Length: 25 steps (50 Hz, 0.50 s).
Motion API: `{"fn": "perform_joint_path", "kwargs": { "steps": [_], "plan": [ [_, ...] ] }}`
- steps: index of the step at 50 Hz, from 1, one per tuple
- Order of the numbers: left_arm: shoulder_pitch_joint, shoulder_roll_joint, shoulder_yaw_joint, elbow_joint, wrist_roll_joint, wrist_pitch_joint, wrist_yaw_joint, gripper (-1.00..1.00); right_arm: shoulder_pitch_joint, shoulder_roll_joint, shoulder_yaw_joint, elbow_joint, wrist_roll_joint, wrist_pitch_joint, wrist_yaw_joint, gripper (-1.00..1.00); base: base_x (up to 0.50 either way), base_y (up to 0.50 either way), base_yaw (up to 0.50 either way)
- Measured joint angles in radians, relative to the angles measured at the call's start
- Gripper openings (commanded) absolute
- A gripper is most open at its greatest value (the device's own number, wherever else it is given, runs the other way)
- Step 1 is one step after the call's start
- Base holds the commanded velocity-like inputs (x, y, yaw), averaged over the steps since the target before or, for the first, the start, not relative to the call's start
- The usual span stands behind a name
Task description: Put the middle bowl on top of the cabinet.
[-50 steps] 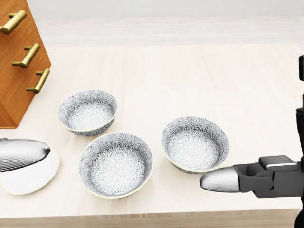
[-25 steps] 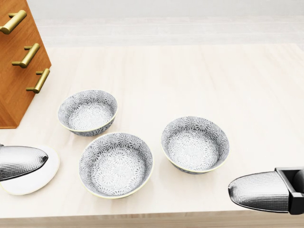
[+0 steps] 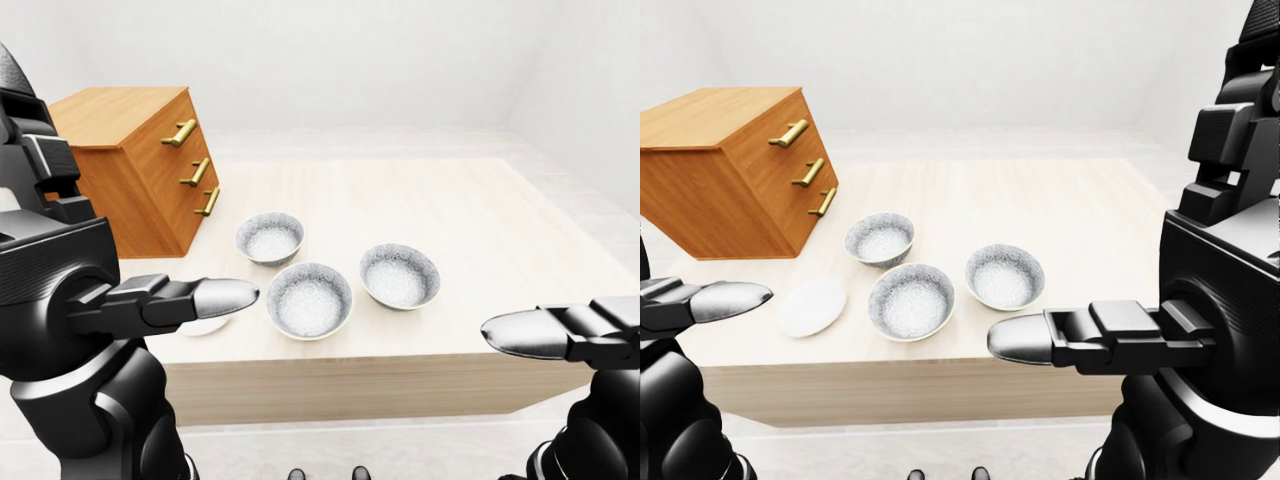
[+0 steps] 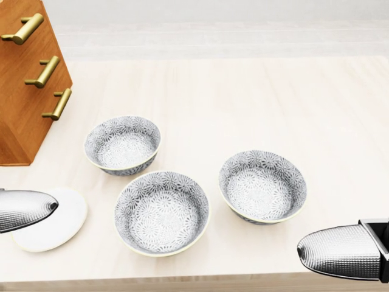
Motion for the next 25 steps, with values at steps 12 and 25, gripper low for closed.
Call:
{"fn": "perform_joint_path", "kwargs": {
  "steps": [12,25],
  "plan": [
    [0.001,0.006,-0.006,0.003,0.001,0.000,0.014,1.00,0.014,0.002,0.011,0.001,0.013,0.000,0.002,1.00,0.13,0.50,0.00],
    [0.011,0.003,-0.013,0.003,0.003,0.000,0.018,1.00,0.023,0.013,0.013,0.012,0.001,0.000,0.012,1.00,0.15,0.50,0.00]
  ]
}}
